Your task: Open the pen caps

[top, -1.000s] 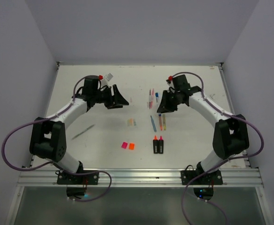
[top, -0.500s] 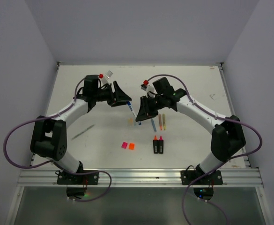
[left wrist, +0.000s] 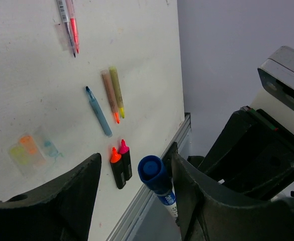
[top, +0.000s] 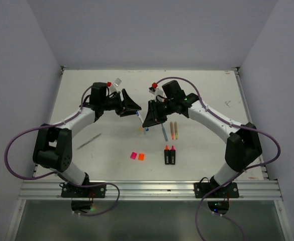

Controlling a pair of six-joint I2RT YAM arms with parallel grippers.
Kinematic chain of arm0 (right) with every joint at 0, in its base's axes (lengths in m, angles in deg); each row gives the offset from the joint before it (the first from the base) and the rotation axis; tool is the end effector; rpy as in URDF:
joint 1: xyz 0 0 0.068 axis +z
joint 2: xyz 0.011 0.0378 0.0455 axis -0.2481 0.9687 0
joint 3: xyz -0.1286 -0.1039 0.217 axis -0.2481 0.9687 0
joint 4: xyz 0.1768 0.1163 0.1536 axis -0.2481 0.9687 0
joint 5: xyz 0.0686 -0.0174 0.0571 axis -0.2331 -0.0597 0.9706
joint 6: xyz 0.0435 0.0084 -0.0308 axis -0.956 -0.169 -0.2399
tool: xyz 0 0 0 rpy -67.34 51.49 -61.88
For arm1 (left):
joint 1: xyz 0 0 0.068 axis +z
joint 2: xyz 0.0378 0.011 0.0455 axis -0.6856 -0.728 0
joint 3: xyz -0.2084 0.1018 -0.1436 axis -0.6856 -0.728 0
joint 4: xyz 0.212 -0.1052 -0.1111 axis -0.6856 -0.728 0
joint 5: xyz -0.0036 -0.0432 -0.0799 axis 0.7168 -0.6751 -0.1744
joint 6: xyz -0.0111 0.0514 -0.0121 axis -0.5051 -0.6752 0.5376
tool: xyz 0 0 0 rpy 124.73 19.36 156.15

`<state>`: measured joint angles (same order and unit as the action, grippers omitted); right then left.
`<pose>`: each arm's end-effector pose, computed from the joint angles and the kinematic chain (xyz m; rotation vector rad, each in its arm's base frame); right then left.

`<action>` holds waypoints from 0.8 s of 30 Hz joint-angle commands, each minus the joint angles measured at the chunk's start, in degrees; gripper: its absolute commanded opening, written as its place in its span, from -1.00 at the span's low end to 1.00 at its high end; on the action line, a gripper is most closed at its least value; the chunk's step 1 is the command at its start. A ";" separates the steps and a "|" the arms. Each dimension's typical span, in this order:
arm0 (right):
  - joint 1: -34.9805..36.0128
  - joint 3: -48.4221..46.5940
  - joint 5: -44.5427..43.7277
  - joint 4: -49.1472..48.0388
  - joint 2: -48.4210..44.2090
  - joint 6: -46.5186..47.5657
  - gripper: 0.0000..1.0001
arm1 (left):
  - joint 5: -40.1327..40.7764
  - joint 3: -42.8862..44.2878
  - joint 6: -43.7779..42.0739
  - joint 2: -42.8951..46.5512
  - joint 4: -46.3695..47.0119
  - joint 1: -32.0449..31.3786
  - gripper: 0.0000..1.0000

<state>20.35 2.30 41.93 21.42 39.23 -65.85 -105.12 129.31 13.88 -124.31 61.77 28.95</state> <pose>0.2830 0.2226 0.2817 -0.4693 2.5639 1.2584 0.3259 -0.1107 0.2329 -0.1522 2.3295 -1.5068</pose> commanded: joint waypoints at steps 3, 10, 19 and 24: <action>0.79 -1.23 2.19 -1.89 0.22 -0.84 -1.00 | -0.92 1.89 2.79 -0.76 2.08 -0.26 0.04; 1.23 -1.23 1.93 -2.59 0.84 -0.93 -1.00 | -1.63 0.66 3.85 -0.23 3.32 -0.26 -0.85; 1.58 -8.08 1.65 -2.68 6.19 0.83 -0.16 | -2.95 -1.89 7.36 1.17 7.09 -0.26 -1.00; 2.28 -12.92 2.19 -2.68 11.46 0.65 -0.14 | -3.56 -2.15 9.65 1.35 8.41 -0.26 -1.00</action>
<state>21.88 -7.14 42.78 20.26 48.54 -65.54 -106.73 127.54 20.99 -124.69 66.60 28.89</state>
